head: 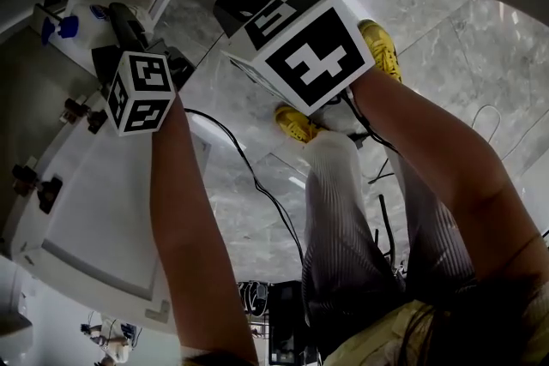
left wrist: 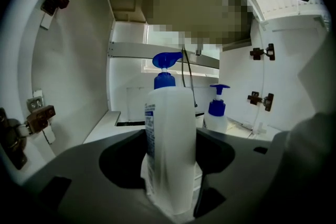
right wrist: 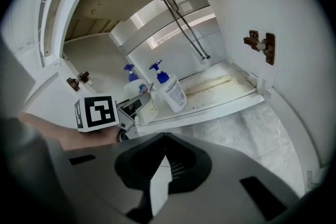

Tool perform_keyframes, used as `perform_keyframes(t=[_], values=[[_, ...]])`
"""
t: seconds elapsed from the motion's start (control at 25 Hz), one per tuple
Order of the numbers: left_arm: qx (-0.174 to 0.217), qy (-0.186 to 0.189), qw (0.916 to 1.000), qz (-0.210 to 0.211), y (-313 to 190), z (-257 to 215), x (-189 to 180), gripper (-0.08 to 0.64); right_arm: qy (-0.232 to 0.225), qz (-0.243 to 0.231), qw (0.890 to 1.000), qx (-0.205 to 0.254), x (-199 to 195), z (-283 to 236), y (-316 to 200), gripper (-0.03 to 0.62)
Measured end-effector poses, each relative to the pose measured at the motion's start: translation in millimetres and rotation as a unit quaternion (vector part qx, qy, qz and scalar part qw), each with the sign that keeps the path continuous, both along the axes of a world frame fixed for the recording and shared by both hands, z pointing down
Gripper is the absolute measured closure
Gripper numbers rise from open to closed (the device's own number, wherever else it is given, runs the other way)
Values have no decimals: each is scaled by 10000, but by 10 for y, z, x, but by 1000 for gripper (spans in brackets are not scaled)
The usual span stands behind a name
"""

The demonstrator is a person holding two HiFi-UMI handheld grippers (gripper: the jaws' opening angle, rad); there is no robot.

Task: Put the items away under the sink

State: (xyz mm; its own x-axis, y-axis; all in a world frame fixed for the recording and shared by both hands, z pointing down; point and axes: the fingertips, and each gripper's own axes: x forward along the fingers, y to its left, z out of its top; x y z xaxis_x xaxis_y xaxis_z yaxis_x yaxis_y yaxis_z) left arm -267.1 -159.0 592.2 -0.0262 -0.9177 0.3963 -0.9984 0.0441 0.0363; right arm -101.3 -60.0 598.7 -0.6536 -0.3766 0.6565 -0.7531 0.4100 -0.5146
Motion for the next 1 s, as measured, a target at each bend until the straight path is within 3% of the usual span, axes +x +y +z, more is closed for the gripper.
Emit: perform_keyframes(t=[0.48,0.84,1.0], values=[[154,-35,9993,347,-351,19,99,268,25,-47,10000,-23,-159,150,-66,566],[250,-46,9992,312,-604,43,52,268,62,-122,9998,-130,-127,245,-8,566],[275,-104,9988,399,-593,87,95,268,-16,81,9998,-187,-76,269,-25,566]])
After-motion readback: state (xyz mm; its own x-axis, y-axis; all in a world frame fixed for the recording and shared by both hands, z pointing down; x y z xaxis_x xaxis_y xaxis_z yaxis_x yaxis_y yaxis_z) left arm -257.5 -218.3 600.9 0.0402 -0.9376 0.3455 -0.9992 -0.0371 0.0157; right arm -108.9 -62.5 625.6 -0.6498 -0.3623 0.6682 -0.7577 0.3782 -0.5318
